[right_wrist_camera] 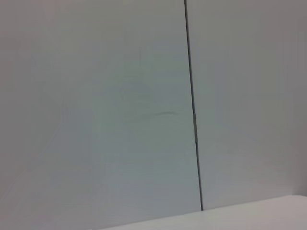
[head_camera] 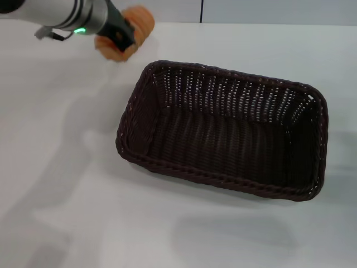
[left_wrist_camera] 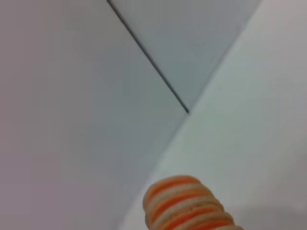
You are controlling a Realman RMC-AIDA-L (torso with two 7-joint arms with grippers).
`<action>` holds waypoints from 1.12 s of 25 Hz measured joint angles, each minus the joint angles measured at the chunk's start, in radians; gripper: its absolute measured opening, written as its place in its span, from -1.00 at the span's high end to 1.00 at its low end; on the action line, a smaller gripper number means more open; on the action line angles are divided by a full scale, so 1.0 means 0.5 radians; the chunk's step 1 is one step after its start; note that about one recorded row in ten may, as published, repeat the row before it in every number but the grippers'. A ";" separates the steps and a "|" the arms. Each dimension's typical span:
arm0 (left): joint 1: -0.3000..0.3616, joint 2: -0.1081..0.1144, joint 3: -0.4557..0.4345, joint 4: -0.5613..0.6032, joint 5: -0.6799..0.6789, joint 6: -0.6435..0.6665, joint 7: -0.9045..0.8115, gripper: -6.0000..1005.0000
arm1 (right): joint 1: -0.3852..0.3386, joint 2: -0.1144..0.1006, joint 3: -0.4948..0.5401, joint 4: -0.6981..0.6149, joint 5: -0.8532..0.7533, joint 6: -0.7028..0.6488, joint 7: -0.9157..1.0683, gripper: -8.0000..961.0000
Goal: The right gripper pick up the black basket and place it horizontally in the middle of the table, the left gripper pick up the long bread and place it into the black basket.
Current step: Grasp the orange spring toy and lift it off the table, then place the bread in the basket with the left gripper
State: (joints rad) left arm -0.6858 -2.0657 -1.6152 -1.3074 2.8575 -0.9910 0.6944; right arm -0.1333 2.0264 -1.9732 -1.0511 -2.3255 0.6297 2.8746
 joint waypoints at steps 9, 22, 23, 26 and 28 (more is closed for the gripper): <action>0.266 0.006 0.065 -0.754 -0.193 -0.275 0.169 0.89 | -0.008 0.000 0.007 -0.061 0.000 -0.005 -0.012 -0.64; 0.488 0.009 0.171 -1.368 -0.964 -0.789 0.408 0.97 | -0.113 0.016 0.004 -0.217 -0.084 -0.011 -0.019 -0.64; 0.482 0.008 0.172 -1.339 -0.983 -0.796 0.414 0.97 | -0.123 0.019 0.004 -0.228 -0.094 -0.011 -0.019 -0.64; 0.452 0.004 0.174 -1.231 -0.995 -0.797 0.427 0.97 | -0.131 0.020 0.004 -0.240 -0.099 -0.011 -0.020 -0.64; 0.417 0.002 0.169 -1.148 -0.986 -0.794 0.420 0.97 | -0.135 0.014 0.001 -0.248 -0.100 -0.011 -0.020 -0.64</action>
State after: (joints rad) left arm -0.4772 -2.0648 -1.5309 -1.8814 2.3642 -1.3880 0.9046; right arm -0.2008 2.0336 -1.9727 -1.1752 -2.3755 0.6241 2.8647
